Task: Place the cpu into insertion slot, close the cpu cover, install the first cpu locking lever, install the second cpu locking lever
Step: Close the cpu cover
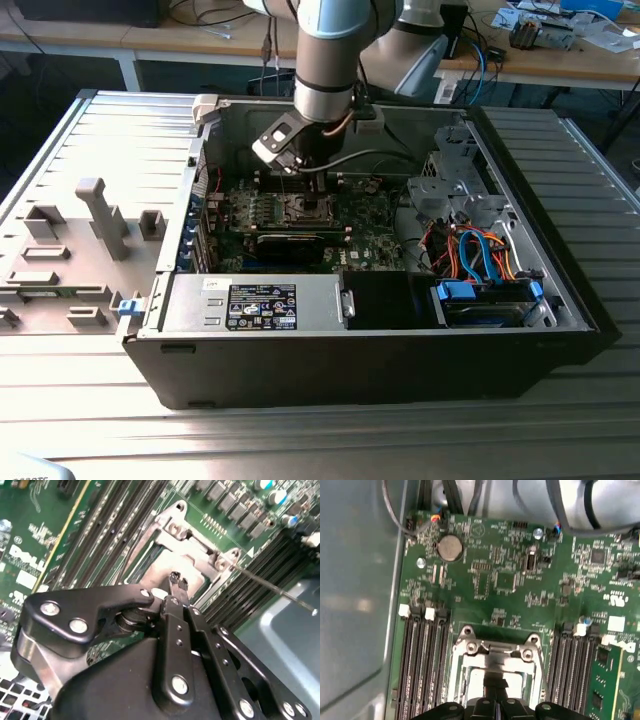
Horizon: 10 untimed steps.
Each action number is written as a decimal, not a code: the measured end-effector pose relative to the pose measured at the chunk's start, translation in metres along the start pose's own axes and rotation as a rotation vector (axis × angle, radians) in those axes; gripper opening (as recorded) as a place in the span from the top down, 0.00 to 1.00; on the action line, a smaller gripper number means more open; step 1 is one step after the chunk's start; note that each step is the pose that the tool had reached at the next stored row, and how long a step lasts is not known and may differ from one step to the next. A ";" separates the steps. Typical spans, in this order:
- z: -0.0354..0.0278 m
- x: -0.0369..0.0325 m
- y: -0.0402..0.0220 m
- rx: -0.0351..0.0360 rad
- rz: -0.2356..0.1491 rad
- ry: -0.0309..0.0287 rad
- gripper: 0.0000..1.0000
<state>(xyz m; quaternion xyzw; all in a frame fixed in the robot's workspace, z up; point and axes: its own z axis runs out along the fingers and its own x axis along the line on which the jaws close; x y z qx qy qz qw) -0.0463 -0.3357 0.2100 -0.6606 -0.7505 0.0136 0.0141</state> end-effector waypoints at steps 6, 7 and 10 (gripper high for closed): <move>-0.0141 -0.0005 0.0034 0.0034 -0.001 0.0005 0.89; -0.0164 -0.0005 0.0033 0.0034 -0.001 0.0005 0.89; -0.0203 -0.0004 0.0032 0.0034 -0.001 0.0006 0.89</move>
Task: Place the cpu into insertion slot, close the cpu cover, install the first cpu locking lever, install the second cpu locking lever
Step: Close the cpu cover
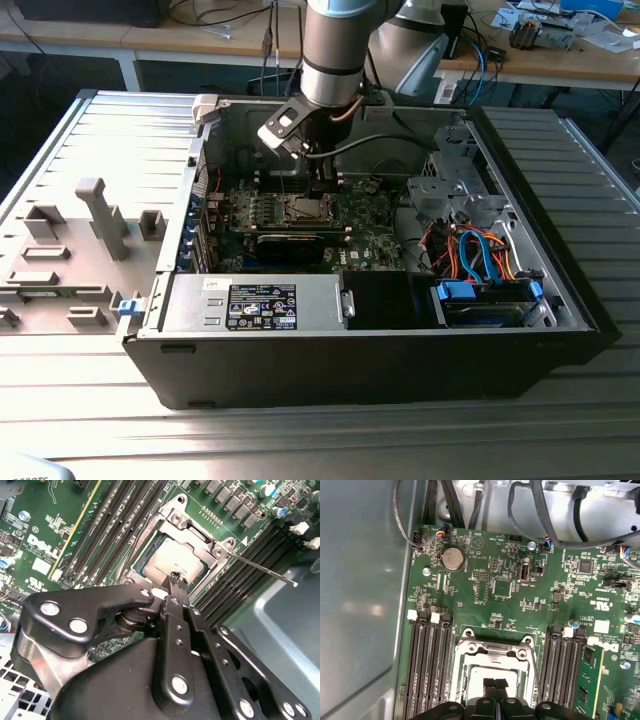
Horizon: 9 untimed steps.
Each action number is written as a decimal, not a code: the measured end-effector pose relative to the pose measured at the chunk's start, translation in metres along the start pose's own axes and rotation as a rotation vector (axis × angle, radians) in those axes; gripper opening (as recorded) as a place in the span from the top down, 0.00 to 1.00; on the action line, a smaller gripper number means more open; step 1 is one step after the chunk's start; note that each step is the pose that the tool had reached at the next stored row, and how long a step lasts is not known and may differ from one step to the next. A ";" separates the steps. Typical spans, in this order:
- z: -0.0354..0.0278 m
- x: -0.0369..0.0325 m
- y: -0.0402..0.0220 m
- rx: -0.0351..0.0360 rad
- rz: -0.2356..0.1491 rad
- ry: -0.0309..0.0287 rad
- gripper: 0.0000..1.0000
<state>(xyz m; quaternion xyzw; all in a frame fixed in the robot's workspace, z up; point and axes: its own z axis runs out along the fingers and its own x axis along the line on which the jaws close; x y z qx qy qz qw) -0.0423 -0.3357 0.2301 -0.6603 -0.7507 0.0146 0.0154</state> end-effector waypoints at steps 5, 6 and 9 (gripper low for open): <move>-0.0067 0.0000 -0.0003 0.0000 0.000 0.0000 0.89; -0.0087 0.0000 -0.0004 0.0000 0.000 0.0000 0.89; -0.0118 0.0000 -0.0005 -0.0001 0.000 0.0001 0.89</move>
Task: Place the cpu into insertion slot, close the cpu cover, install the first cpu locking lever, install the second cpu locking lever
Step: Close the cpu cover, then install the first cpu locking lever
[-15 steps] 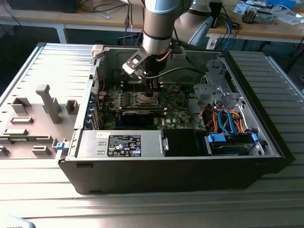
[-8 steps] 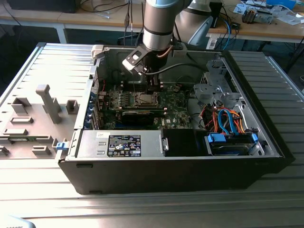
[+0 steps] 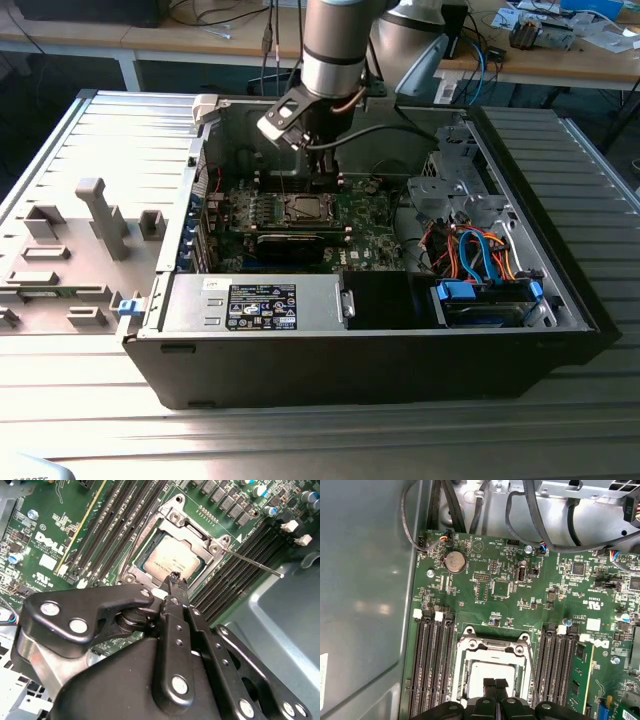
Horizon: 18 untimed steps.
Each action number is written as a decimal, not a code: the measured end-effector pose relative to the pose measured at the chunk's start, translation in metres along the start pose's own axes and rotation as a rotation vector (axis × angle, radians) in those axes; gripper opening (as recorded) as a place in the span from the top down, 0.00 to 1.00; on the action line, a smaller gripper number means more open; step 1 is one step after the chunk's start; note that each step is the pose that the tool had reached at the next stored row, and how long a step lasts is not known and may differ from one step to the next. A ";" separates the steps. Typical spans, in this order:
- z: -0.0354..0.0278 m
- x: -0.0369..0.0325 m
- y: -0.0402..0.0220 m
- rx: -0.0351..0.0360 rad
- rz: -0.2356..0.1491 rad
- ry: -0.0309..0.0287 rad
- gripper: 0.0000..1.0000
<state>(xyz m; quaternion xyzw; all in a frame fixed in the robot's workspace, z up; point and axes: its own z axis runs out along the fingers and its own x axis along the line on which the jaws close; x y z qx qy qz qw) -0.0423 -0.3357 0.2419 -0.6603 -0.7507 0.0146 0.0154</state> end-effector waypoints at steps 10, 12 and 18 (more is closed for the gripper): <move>-0.0001 0.0000 0.0000 0.0002 0.000 -0.0007 0.89; -0.0001 0.0000 0.0000 0.0001 -0.005 -0.0009 0.89; -0.0001 0.0000 0.0000 0.0007 -0.139 -0.0067 0.89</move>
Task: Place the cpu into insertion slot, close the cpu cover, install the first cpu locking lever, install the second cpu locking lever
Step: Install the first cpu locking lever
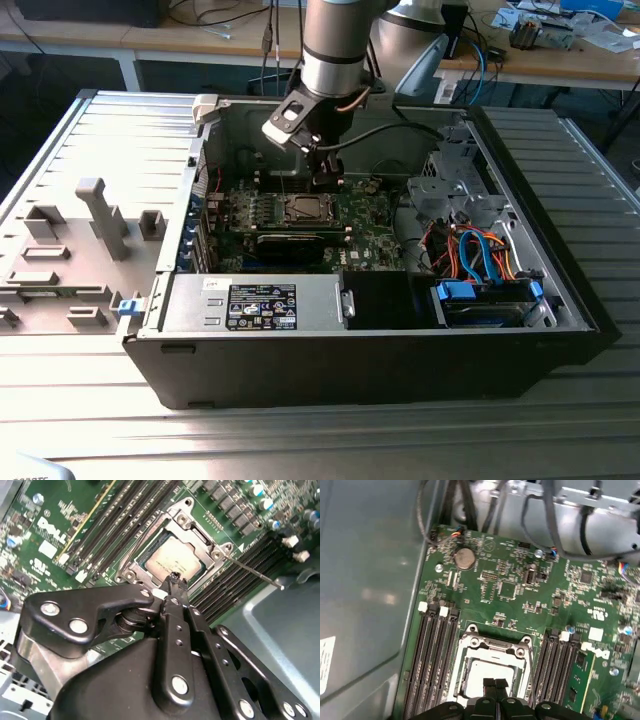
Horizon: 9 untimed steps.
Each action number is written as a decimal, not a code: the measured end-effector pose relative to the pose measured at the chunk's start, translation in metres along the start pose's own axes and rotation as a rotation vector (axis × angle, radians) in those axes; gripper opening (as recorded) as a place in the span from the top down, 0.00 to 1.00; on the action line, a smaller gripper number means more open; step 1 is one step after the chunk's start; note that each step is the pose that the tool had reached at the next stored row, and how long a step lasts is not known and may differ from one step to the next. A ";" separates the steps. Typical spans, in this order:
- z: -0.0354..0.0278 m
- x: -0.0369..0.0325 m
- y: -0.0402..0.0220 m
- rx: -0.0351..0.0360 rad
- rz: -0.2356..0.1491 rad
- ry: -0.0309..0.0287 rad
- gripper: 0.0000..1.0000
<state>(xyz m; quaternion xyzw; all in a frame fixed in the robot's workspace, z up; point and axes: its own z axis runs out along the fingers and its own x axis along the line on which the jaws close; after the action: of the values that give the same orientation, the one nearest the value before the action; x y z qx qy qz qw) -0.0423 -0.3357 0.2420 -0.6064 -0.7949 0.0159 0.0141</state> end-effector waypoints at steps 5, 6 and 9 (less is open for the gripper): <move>0.0000 0.0000 0.0000 -0.0003 -0.142 -0.0038 0.89; 0.0000 0.0000 0.0000 -0.0004 -0.157 -0.0040 0.89; 0.0000 0.0000 0.0000 -0.0003 -0.212 -0.0060 0.89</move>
<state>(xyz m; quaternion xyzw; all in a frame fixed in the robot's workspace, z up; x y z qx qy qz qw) -0.0422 -0.3357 0.2420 -0.5189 -0.8546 0.0161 0.0133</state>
